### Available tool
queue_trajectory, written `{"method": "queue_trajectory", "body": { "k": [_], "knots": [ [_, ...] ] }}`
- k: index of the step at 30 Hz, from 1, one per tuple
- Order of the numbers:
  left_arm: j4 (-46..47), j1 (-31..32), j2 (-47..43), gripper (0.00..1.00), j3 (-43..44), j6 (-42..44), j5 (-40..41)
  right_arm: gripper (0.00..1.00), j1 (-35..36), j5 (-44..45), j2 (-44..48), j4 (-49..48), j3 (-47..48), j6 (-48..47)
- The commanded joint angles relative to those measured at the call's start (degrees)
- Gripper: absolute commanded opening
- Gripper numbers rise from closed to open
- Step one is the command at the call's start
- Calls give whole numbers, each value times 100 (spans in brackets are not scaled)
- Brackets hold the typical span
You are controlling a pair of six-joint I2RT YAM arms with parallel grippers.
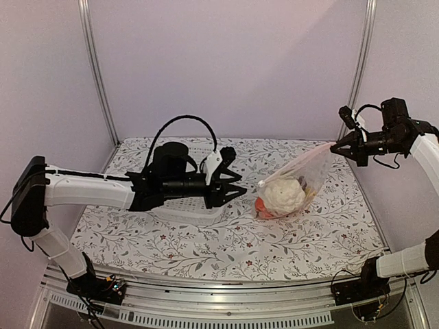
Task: Place the food in the zip-top bag and seal the zipper
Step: Unzip the zipper of the food storage bag, then hold the zipper food storage bag at the center of the board.
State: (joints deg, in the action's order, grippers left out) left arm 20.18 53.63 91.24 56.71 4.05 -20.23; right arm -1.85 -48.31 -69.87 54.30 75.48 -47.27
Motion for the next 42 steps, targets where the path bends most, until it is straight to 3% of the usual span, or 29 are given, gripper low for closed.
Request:
{"method": "queue_trajectory", "body": {
  "k": [1,6,13,19,39,40,42],
  "knots": [
    [852,342,17,48,-365,324,-74,0,-17,14,-18,-54,118,69],
    [1333,581,198,48,-434,274,406,0,-17,18,-18,-50,125,76],
    [2243,627,693,38,-355,-112,1067,0,-17,-19,-34,-71,142,147],
    [2734,630,907,26,-291,-167,959,0,-17,-11,-53,-38,154,143],
    [3172,590,904,10,-211,-389,730,0,-17,-17,-38,24,109,126],
    [3183,581,888,8,-213,-450,696,2,-11,-12,-50,91,124,89],
    [3130,571,839,3,-168,-495,591,24,85,60,-89,295,251,8]
  ]
}}
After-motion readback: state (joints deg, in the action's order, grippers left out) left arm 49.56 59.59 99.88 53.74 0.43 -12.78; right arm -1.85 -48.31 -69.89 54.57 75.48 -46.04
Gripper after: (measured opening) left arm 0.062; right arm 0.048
